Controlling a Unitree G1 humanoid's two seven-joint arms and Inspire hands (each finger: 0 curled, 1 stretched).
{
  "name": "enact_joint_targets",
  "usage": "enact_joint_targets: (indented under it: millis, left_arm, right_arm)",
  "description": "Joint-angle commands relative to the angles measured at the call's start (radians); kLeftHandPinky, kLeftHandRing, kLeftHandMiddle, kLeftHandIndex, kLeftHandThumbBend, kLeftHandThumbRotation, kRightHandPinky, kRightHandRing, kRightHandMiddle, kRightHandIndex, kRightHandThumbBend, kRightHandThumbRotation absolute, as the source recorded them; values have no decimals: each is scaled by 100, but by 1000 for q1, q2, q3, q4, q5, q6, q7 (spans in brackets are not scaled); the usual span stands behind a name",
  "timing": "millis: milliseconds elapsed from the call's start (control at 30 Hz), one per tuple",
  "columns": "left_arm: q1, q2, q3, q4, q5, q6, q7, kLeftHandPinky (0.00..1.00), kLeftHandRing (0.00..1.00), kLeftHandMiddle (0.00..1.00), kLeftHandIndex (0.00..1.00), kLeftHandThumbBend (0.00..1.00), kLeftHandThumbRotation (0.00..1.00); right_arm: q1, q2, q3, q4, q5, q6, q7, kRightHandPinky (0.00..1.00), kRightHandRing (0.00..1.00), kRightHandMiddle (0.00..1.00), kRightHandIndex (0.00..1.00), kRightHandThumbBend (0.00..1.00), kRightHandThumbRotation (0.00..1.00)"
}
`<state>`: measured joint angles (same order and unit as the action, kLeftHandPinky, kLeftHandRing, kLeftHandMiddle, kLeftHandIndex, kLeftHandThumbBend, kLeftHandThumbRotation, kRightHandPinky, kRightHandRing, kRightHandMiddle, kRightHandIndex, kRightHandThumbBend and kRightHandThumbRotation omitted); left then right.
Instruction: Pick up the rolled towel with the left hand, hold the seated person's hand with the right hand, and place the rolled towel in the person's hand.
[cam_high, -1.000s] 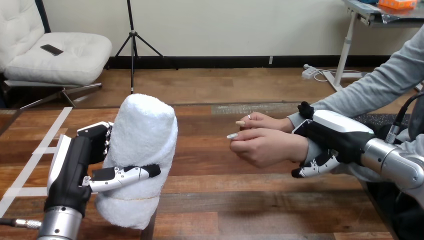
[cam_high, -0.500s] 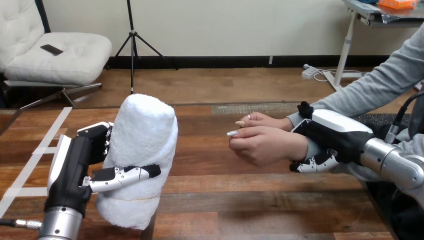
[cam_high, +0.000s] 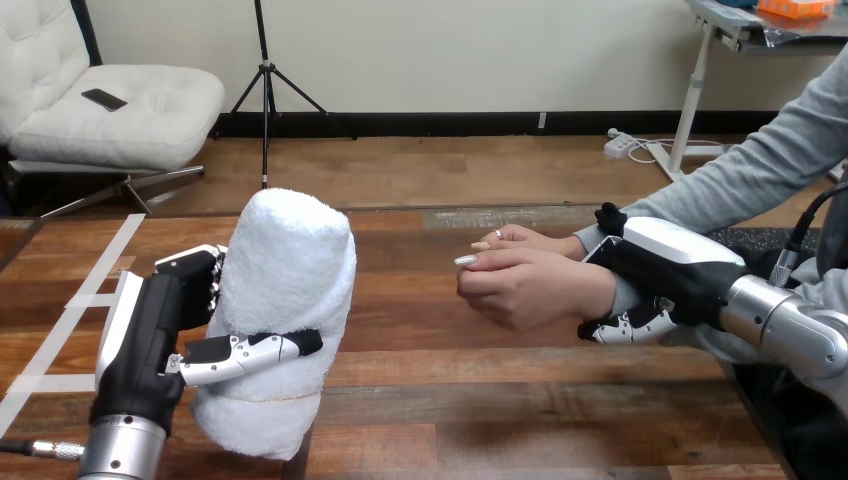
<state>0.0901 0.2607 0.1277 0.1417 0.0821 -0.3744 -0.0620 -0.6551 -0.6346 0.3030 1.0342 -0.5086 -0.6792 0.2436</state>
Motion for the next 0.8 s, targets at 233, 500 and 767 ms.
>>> enact_joint_targets:
  millis: [233, 500, 767]
  left_arm:
    - [-38, -1, 13, -62, -15, -41, 9, 28, 33, 37, 41, 59, 0]
    - [-40, -6, 11, -56, -25, -46, 5, 28, 32, 37, 41, 59, 0]
    - [-47, -12, 8, -39, -30, -53, 5, 27, 32, 37, 40, 58, 0]
  right_arm:
    - [-50, 10, -9, 3, 10, -18, -33, 18, 23, 29, 29, 36, 7]
    - [-48, 11, -10, 4, 14, -18, -35, 17, 21, 28, 28, 36, 7]
    - [-47, 11, -13, 7, 17, -25, -41, 16, 21, 28, 29, 37, 6]
